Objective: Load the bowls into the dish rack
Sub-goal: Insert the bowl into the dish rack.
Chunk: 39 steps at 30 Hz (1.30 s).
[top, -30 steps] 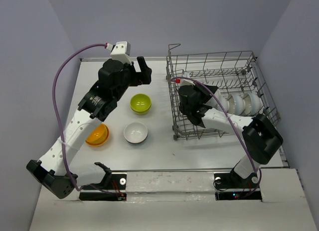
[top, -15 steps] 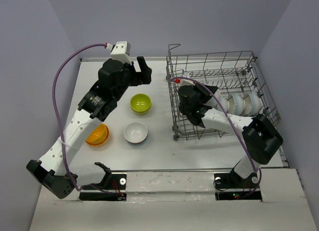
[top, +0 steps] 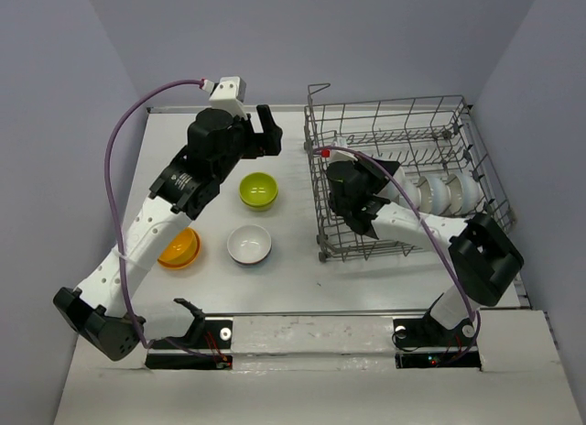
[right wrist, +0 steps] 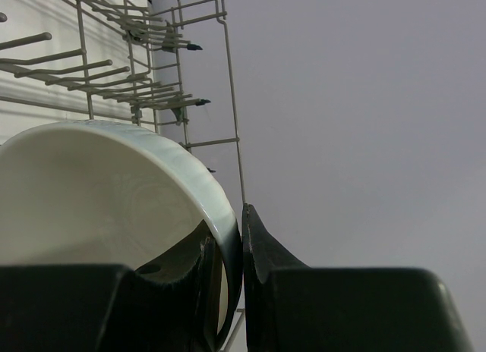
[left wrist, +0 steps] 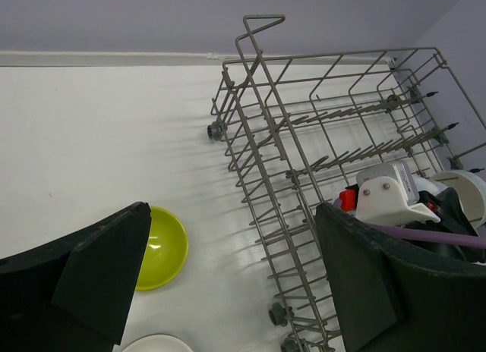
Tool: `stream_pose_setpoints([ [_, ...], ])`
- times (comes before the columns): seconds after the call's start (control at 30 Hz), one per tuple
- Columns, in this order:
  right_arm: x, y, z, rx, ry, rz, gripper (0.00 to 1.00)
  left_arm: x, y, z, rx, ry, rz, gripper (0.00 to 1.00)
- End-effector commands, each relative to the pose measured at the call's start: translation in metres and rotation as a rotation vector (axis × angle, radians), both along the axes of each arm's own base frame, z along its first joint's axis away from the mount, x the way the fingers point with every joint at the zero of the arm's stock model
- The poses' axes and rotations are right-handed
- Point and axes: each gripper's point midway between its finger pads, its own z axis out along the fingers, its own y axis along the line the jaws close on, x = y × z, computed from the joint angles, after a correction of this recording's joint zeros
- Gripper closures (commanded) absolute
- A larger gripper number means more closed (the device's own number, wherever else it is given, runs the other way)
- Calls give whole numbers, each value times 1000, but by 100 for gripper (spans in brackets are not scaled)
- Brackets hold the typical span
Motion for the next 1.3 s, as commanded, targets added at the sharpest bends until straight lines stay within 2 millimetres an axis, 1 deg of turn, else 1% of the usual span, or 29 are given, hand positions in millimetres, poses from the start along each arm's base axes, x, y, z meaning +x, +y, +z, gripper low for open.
stream_pose_setpoints([
  [0.0,-29,-6,-6,-114,50,-88,99,0,-2,27,-43,-56,-10,1],
  [0.3,-34,-11,10,-66,10,-86,99,2,-5,25,-38,-45,-19,1],
  [0.8,-32,-10,41,53,-87,-78,99,6,-11,18,-34,-23,-31,1],
  [1.27,-29,-7,64,145,-166,-80,99,11,-20,3,-26,11,-52,1],
])
